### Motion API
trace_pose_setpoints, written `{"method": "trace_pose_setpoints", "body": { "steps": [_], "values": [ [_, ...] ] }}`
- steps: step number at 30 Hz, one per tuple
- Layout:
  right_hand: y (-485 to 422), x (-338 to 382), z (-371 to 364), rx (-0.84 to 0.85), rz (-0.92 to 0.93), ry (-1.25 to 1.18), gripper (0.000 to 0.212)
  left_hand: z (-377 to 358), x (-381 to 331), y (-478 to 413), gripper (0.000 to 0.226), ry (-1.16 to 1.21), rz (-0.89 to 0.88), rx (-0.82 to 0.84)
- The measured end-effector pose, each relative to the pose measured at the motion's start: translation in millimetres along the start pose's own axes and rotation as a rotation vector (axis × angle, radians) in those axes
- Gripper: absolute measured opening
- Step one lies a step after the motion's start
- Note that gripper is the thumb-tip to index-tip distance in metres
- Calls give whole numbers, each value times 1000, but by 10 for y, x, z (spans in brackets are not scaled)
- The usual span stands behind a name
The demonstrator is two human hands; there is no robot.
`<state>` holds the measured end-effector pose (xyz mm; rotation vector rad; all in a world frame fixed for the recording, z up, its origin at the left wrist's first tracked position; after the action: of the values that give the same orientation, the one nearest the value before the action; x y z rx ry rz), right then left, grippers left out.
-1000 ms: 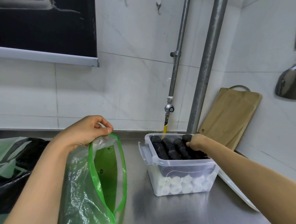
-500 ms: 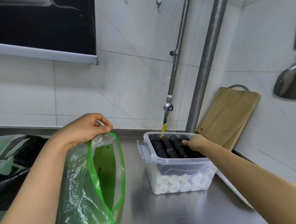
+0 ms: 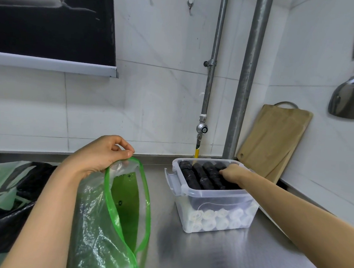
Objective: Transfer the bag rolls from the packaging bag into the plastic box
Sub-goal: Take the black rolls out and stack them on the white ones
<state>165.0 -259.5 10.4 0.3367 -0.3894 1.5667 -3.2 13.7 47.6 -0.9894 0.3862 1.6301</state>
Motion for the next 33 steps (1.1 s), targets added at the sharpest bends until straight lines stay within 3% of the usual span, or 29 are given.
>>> {"method": "trace_pose_setpoints", "body": {
  "steps": [5,14,23,33],
  "values": [
    [-53,-11,-7,5,-12,-28,40,1,-6,2,7,0,-3,-3],
    [-91,-24,-37,20,22,137,39,26,-8,21,12,17,1,-10],
    [-107,19,-87,-111,6,231,44,58,3,24,11,27,-8,-20],
    [-30,382,-9,-202,207,177,35,91,-1,37,13,59,-22,-36]
  ]
}}
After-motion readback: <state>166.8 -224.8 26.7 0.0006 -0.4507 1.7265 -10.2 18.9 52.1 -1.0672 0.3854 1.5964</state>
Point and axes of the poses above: each hand's wrist, its own y-axis away from the middle knuckle, its own z-axis out of the back of the hand, x = y × z, the point moved 1 cm from there along -y, towards the middle knuckle, and after that the axes turned 4 degrees about -x, right-handed, at the moved point
